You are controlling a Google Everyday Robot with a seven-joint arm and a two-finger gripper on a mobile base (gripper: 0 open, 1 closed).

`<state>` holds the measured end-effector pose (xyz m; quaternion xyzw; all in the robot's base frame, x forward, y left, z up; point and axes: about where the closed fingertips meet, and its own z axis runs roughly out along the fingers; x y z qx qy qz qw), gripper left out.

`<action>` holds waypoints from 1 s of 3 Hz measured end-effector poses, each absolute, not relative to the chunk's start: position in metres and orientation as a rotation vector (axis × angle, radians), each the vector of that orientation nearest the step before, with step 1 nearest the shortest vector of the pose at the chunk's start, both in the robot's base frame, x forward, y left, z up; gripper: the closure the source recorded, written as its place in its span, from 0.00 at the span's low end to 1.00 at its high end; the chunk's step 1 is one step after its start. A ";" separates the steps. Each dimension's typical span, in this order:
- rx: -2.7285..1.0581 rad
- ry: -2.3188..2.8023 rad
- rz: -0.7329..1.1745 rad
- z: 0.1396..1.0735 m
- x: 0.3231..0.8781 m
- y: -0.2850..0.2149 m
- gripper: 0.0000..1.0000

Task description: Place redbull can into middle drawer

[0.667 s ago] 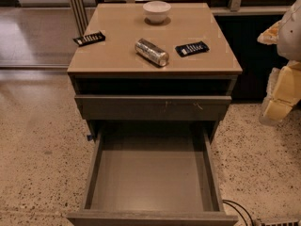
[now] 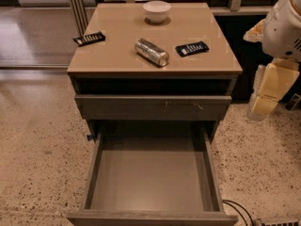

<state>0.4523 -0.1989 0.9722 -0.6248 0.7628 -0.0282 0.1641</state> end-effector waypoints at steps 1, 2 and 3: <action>-1.852 2.109 -0.061 0.966 0.472 -0.174 0.00; -1.891 2.047 -0.044 0.962 0.498 -0.149 0.00; -1.858 2.045 -0.065 0.960 0.537 -0.131 0.00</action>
Offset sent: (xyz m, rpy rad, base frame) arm 0.0773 0.0786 -0.0154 0.0370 -0.0185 0.1829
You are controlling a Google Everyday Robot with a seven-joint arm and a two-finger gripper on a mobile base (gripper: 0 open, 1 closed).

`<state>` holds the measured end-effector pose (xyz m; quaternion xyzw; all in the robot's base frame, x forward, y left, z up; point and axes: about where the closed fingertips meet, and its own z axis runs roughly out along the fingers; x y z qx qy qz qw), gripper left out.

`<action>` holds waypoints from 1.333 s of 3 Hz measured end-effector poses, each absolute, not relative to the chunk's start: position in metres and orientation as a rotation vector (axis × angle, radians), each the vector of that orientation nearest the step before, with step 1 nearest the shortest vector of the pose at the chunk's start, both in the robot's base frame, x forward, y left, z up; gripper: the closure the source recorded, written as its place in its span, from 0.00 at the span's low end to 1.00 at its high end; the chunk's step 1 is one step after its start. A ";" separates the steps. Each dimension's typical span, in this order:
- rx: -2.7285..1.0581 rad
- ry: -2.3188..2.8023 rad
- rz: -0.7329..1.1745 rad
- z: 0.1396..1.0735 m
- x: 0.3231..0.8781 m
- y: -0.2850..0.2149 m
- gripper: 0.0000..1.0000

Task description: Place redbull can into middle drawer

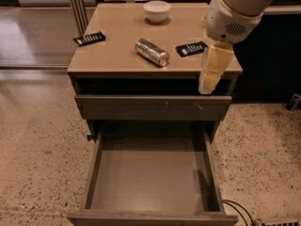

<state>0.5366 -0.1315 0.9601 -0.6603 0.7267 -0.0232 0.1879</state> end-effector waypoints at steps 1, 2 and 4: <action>-1.788 2.091 -0.075 0.946 0.581 -0.117 0.00; -1.728 2.166 -0.056 0.921 0.623 -0.107 0.00; -1.696 2.198 0.023 0.892 0.660 -0.086 0.00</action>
Offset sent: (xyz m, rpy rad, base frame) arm 0.1370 0.0355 -0.0699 0.0289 0.0674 -0.2044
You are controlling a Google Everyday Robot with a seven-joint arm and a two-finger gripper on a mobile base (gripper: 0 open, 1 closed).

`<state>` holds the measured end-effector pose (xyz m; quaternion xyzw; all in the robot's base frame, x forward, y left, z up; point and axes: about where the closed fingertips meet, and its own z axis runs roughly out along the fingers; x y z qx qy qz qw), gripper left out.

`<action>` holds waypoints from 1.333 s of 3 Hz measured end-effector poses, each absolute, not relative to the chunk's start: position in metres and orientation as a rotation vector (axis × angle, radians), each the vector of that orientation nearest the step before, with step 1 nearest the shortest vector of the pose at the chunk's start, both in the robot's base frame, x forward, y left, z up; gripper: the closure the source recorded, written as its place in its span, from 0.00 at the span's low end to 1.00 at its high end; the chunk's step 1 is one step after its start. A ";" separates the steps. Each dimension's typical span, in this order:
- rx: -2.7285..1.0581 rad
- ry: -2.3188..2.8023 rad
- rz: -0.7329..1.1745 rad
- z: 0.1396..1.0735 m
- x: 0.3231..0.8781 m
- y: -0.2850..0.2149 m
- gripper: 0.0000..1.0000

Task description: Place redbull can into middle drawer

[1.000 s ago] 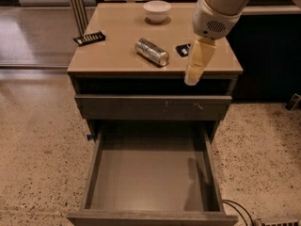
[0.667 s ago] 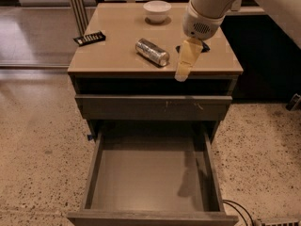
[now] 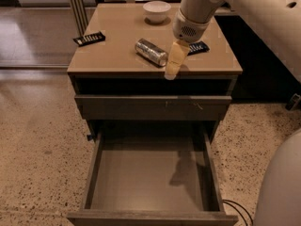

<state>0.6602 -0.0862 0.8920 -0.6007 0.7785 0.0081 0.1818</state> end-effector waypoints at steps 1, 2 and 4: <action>-1.700 2.193 0.026 0.881 0.685 -0.077 0.00; -1.682 2.162 0.028 0.872 0.721 -0.062 0.00; -1.717 2.102 0.087 0.847 0.772 -0.022 0.00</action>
Offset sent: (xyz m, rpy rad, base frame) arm 0.1096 0.0394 -0.0199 0.0574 -0.0748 0.0069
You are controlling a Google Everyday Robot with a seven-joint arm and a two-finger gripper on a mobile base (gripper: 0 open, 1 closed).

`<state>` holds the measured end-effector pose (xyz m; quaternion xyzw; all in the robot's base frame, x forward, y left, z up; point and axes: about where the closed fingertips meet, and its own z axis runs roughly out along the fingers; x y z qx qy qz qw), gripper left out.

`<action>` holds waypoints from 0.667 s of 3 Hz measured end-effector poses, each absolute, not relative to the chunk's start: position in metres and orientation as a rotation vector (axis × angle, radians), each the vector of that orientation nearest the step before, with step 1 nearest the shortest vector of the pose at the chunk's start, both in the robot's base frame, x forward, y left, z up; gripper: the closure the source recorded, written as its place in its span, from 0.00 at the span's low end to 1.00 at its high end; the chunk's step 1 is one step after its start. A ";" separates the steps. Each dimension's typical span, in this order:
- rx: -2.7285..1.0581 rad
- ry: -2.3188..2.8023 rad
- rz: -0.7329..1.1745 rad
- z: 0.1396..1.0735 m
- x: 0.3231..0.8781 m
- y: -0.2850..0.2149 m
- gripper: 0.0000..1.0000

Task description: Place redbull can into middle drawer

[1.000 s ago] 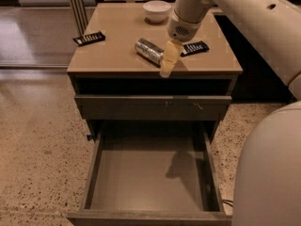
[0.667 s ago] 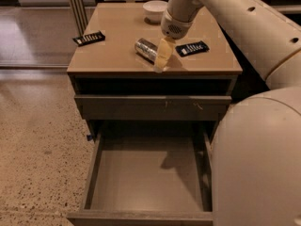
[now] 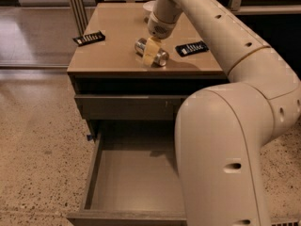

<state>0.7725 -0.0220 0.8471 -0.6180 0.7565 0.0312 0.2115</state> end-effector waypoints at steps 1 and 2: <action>-1.752 2.120 0.116 0.832 0.782 -0.005 0.00; -1.750 2.119 0.116 0.832 0.784 -0.005 0.18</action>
Offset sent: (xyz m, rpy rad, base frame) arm 0.0085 0.0152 -0.0138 -0.0088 0.0353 0.0147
